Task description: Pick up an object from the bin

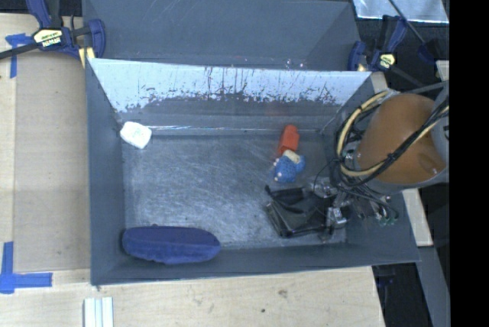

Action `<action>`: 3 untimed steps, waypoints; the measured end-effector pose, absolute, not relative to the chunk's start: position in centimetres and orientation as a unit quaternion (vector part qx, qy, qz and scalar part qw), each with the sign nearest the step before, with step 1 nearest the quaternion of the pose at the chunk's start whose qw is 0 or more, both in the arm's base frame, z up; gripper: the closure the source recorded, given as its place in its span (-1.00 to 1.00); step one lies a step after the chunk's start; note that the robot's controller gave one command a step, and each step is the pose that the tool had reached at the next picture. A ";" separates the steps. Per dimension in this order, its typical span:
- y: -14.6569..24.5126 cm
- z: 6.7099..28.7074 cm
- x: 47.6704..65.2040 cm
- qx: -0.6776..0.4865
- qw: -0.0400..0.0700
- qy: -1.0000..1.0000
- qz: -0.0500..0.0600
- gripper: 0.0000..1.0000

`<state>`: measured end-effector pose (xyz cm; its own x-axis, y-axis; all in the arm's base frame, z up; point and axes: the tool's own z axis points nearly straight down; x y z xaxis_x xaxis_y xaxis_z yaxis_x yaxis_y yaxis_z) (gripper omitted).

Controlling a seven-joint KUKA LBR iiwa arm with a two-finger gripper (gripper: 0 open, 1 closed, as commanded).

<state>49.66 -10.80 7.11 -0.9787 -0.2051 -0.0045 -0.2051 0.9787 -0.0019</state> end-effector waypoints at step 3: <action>-14.7 28.4 54.4 -0.440 0.001 0.898 0.000 1.00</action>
Offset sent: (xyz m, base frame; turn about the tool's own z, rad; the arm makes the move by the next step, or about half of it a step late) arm 0.0233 -0.0142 0.1529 -0.0604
